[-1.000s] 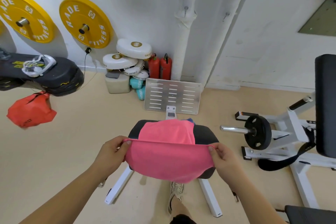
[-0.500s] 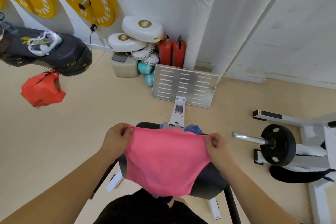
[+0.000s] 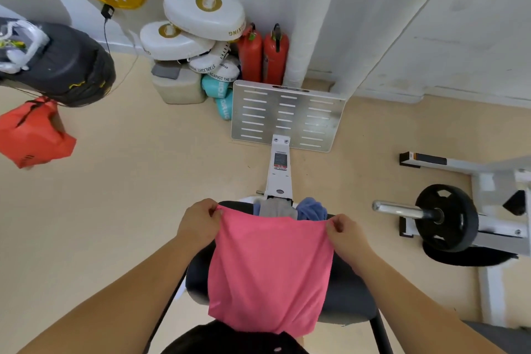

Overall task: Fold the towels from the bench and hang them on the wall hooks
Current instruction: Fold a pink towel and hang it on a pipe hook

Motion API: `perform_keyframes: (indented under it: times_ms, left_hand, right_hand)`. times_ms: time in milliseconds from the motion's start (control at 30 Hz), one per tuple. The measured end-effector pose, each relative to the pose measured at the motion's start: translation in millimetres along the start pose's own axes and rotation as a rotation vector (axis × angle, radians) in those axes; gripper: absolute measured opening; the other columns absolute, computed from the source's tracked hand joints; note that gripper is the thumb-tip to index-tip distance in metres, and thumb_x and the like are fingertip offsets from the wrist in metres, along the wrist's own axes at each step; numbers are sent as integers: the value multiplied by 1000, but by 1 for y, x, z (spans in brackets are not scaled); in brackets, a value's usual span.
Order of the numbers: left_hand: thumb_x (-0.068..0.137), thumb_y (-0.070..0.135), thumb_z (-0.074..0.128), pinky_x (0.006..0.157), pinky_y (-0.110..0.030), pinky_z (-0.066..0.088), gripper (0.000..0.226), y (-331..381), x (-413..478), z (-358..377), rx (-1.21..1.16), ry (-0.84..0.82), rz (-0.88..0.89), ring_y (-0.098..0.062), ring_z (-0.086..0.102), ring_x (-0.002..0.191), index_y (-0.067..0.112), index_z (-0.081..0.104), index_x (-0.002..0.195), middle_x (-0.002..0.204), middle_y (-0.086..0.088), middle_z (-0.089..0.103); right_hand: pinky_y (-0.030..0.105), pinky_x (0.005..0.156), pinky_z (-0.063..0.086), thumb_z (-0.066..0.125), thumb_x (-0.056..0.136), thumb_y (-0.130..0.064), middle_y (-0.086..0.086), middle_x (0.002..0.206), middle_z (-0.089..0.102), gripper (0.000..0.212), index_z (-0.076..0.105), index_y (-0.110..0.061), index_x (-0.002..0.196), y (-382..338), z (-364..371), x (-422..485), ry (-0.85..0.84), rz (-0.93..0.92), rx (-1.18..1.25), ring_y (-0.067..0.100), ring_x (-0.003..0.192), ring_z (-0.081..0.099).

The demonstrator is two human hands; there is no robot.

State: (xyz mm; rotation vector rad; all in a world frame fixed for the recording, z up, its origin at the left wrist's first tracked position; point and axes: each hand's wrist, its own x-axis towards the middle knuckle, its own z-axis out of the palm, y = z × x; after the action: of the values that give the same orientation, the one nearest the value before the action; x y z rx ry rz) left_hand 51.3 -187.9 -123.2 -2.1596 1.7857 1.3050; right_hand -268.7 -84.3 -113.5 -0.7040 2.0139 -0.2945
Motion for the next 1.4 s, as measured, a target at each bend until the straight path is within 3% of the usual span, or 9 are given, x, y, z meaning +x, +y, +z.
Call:
perform_keyframes:
  times_ms: [167, 300, 500, 600, 733, 800, 1067, 1233, 1400]
  left_hand:
    - [97, 23, 53, 86, -32, 54, 16, -7, 18, 16, 77, -185, 3, -14, 64, 95, 30, 66, 102, 102, 8, 69]
    - [92, 19, 55, 107, -37, 47, 47, -8, 26, 27, 201, -325, 52, -19, 57, 125, 27, 54, 139, 138, 5, 60]
    - [88, 21, 58, 110, -39, 44, 70, -6, 42, 30, 378, -464, 108, -23, 49, 132, 29, 37, 154, 147, 2, 49]
    - [83, 18, 61, 102, -35, 49, 60, -4, 45, 27, 337, -492, 106, -20, 58, 119, 28, 50, 142, 133, 4, 58]
    - [83, 19, 67, 75, -28, 50, 13, -5, 39, 13, 127, -424, 120, -15, 60, 85, 29, 63, 91, 91, 7, 63]
    - [85, 19, 72, 68, -26, 48, 9, -5, 31, 2, -16, -358, 117, -12, 58, 73, 22, 65, 81, 79, 5, 63]
    - [86, 30, 79, 59, -28, 35, 35, -4, -7, -29, -215, -208, 191, -10, 42, 60, 1, 62, 78, 64, 1, 49]
    - [86, 33, 79, 52, -22, 30, 44, 11, -44, -36, -207, -140, 292, -6, 37, 53, 8, 52, 62, 55, 8, 41]
    - [86, 22, 79, 65, -22, 49, 12, 17, -102, -46, -155, -122, 385, -9, 62, 67, 24, 70, 79, 74, 5, 70]
  right_hand:
    - [32, 62, 40, 49, 97, -18, 10, 81, 64, 22, 63, -2, 94, -4, 9, 19, -76, 43, -77, 16, 68, 48]
    - [25, 62, 43, 54, 97, -18, 2, 85, 68, 15, 67, -13, 92, -9, 16, 28, -114, 1, -83, 14, 71, 57]
    - [27, 71, 47, 63, 95, -29, 12, 88, 70, 19, 71, -13, 90, -4, 24, 35, -228, 50, -111, 13, 73, 56]
    - [24, 69, 50, 69, 91, -22, 5, 86, 71, 8, 72, -16, 87, -8, 23, 33, -142, 40, -50, 14, 77, 62]
    - [27, 70, 53, 71, 84, -10, 3, 83, 73, 8, 74, -17, 82, -16, 12, 23, -15, 13, 44, 17, 77, 64]
    - [32, 74, 55, 72, 83, -8, 3, 83, 74, 10, 75, -17, 81, -18, 3, 13, 20, -3, 101, 18, 78, 66]
    - [46, 85, 62, 70, 86, -1, 3, 84, 77, 16, 77, -15, 86, -3, -21, -47, 117, -40, 314, 28, 88, 73]
    - [49, 88, 62, 72, 87, 0, 7, 87, 78, 14, 78, -13, 88, 11, -33, -81, 145, -95, 439, 31, 91, 74]
    - [45, 86, 61, 72, 88, 3, 7, 84, 78, 14, 76, -10, 89, 32, -48, -116, 160, -193, 470, 34, 91, 73]
